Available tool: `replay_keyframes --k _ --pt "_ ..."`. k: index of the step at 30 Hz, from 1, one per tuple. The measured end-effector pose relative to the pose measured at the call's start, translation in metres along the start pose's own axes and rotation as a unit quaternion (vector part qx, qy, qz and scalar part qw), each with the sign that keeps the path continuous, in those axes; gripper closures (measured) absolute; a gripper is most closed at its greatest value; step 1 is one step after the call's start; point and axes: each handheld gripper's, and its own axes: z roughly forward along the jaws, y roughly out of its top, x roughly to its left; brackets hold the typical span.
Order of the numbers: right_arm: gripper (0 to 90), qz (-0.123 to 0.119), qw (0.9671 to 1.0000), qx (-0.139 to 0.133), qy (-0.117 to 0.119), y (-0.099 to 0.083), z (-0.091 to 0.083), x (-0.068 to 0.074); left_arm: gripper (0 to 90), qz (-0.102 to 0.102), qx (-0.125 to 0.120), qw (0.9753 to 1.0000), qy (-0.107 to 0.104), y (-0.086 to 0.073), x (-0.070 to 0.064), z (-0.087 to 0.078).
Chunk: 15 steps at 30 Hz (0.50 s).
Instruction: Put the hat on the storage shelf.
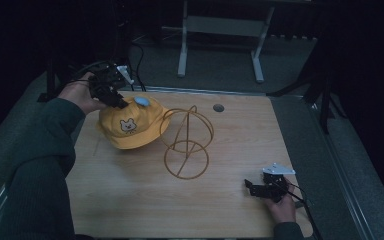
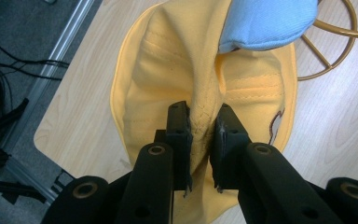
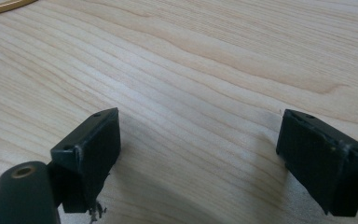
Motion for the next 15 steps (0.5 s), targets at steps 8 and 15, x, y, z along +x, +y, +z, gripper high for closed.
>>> replay_keyframes --k 8,15 --pt "13.5 0.000 1.0000 0.000 0.000 0.0000 0.0000 0.0000 79.1 -0.006 -0.002 1.0000 0.002 -0.0072 0.0023 -0.0061" --pt "13.5 0.000 1.0000 0.000 0.000 0.0000 0.0000 0.0000 78.9 -0.011 -0.010 0.9999 0.002 -0.0106 0.0028 -0.0098"
